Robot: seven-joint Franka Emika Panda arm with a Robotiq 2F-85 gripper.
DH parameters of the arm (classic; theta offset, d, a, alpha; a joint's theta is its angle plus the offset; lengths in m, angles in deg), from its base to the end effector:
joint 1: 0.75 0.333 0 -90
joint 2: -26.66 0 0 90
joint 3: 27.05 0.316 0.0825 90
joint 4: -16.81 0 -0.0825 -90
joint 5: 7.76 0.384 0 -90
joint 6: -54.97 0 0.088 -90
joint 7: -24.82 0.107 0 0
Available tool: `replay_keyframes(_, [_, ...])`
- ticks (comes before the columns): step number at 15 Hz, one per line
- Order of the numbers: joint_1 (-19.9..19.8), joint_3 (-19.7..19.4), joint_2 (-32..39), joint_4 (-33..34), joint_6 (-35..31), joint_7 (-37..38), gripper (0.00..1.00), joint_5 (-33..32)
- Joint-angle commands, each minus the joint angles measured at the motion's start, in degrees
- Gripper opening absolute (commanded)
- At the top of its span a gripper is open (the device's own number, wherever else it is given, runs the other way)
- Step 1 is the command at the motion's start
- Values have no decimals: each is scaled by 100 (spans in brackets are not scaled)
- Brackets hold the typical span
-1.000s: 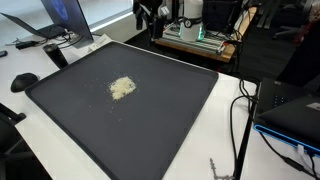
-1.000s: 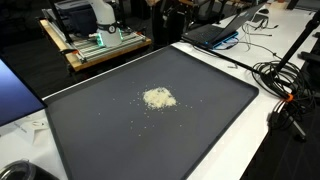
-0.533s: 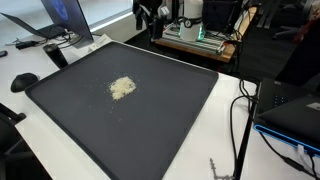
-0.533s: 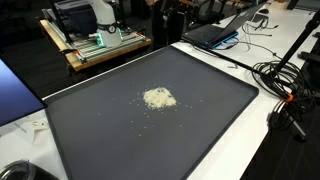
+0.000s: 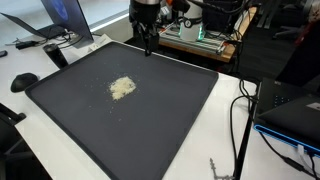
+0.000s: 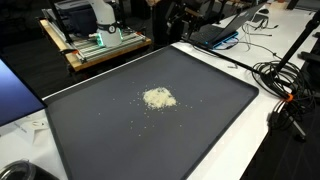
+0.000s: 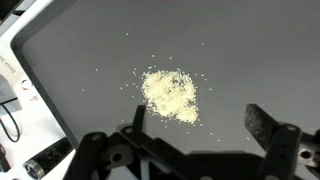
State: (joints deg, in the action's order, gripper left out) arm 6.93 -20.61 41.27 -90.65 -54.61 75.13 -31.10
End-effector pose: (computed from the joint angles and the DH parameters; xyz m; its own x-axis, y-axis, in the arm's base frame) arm 0.5841 0.1146 0.3655 0.9033 -0.4196 0.0890 -0.4204 -0.8248 0.3781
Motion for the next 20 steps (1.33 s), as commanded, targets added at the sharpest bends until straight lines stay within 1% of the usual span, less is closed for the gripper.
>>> replay_keyframes(1, [297,-264,841,949,534,162,100,-239])
replay_keyframes(4, [424,-430,1378,1510,626,78,100,-190])
replay_keyframes(8, [465,-663,2036,2284,702,-63,100,-65])
replay_keyframes(11, [274,-720,2379,2732,592,-511,100,251])
replay_keyframes(15, [-33,-776,2720,3203,488,-1389,100,715])
replay_keyframes(18, [-281,-807,2944,3515,525,-2047,100,1148])
replay_keyframes(20, [-353,-915,3113,3717,580,-2343,100,1228])
